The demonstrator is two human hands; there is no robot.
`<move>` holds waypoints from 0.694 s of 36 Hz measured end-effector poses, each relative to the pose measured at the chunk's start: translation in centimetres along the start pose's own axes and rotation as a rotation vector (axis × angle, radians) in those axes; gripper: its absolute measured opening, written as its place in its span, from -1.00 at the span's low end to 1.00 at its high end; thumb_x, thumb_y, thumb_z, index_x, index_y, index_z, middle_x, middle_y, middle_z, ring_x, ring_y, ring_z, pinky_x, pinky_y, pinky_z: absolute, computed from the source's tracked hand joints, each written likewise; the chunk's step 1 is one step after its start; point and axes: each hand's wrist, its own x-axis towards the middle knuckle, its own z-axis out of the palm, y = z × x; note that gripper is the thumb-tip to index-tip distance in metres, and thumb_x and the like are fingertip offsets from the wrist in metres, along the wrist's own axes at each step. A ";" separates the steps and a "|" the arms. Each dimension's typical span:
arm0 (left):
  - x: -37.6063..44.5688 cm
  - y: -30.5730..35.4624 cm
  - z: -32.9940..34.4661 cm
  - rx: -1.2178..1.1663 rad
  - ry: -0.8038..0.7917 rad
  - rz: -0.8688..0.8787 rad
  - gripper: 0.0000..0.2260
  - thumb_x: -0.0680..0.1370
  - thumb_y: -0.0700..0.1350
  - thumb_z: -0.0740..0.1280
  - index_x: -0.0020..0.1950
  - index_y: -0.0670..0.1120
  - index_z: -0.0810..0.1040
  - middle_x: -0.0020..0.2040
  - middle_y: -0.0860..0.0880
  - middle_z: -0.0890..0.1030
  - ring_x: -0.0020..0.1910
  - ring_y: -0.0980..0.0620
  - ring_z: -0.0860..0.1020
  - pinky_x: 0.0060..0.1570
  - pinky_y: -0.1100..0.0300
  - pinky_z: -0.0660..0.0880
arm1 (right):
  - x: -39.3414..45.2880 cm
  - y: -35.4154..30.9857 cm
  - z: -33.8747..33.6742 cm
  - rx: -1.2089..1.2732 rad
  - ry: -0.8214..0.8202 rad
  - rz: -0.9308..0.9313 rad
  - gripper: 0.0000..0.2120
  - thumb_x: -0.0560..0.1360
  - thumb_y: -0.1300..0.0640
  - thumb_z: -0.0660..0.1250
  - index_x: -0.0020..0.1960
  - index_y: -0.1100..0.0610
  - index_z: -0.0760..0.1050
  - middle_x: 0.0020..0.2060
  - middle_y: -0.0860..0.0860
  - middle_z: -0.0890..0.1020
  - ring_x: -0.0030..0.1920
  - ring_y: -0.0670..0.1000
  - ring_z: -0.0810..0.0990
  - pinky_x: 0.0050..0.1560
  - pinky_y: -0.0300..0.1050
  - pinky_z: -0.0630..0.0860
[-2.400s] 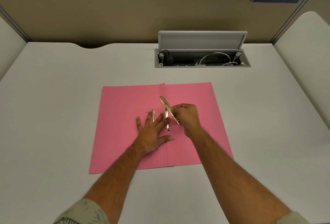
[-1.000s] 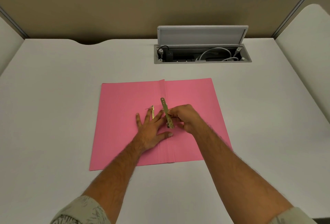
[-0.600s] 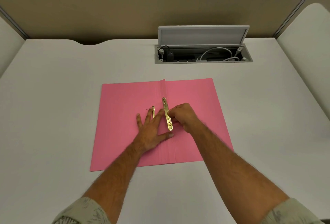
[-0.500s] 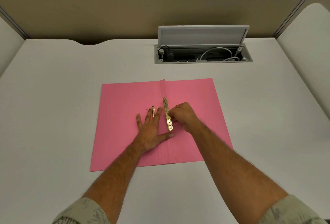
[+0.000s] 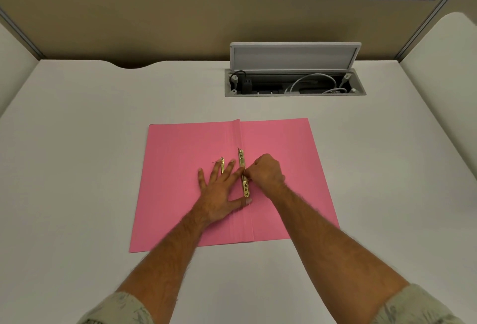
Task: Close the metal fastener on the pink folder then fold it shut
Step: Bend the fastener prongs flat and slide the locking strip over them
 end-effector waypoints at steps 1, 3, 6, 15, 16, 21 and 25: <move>0.0 0.0 0.0 -0.006 -0.001 -0.002 -0.13 0.41 0.57 0.06 0.64 0.25 -0.06 0.67 0.13 -0.16 0.62 0.00 -0.33 0.39 -0.31 -0.51 | 0.1 0.0 0.1 -0.011 0.007 0.001 -0.79 0.47 0.07 0.47 0.04 0.16 0.63 -0.03 0.08 0.72 0.01 0.12 0.69 0.26 0.16 0.53; -0.1 0.1 -0.1 -0.014 -0.001 -0.004 -0.13 0.41 0.55 0.10 0.64 0.24 -0.04 0.67 0.13 -0.16 0.62 0.01 -0.33 0.39 -0.31 -0.51 | 0.2 0.1 0.2 -0.025 0.016 0.001 -0.76 0.46 0.04 0.48 0.05 0.15 0.63 -0.02 0.07 0.72 0.02 0.11 0.68 0.27 0.16 0.51; -0.1 0.2 -0.2 -0.009 0.001 -0.005 -0.14 0.43 0.51 0.17 0.64 0.23 -0.02 0.67 0.13 -0.15 0.62 0.02 -0.33 0.40 -0.33 -0.49 | 0.4 0.3 0.3 -0.044 0.036 -0.006 -0.73 0.47 0.01 0.48 0.08 0.15 0.62 -0.01 0.07 0.71 0.04 0.11 0.67 0.28 0.15 0.49; -0.2 0.3 -0.2 0.006 0.002 -0.007 -0.15 0.44 0.50 0.18 0.63 0.27 -0.05 0.67 0.14 -0.15 0.62 0.02 -0.33 0.39 -0.32 -0.50 | 0.9 0.2 0.0 -0.012 0.079 -0.063 -0.87 0.50 0.11 0.39 0.02 0.09 0.65 -0.03 0.02 0.71 0.04 0.09 0.64 0.31 0.17 0.45; -0.2 0.4 -0.1 0.007 0.000 -0.006 -0.15 0.43 0.50 0.17 0.63 0.27 -0.06 0.67 0.14 -0.15 0.62 0.02 -0.34 0.39 -0.32 -0.50 | 1.0 0.2 -0.1 0.013 0.086 -0.090 -0.88 0.49 0.13 0.38 0.01 0.06 0.65 -0.06 0.00 0.70 0.03 0.09 0.64 0.31 0.18 0.45; -0.1 0.2 -0.2 0.011 -0.002 0.000 -0.15 0.45 0.50 0.17 0.63 0.27 -0.10 0.66 0.18 -0.19 0.61 -0.01 -0.35 0.39 -0.34 -0.50 | 1.4 -0.2 -0.3 0.063 0.017 -0.279 -0.75 0.48 0.03 0.47 0.16 -0.02 0.62 -0.08 -0.01 0.72 0.00 0.07 0.68 0.26 0.23 0.51; -0.3 0.4 -0.1 0.012 0.013 0.013 -0.16 0.46 0.48 0.17 0.63 0.28 -0.11 0.65 0.22 -0.21 0.62 -0.02 -0.35 0.39 -0.36 -0.49 | 1.9 -0.6 -0.1 -0.059 0.030 -0.366 -0.81 0.54 0.02 0.41 0.15 -0.04 0.64 -0.09 -0.07 0.71 0.01 0.02 0.67 0.31 0.21 0.44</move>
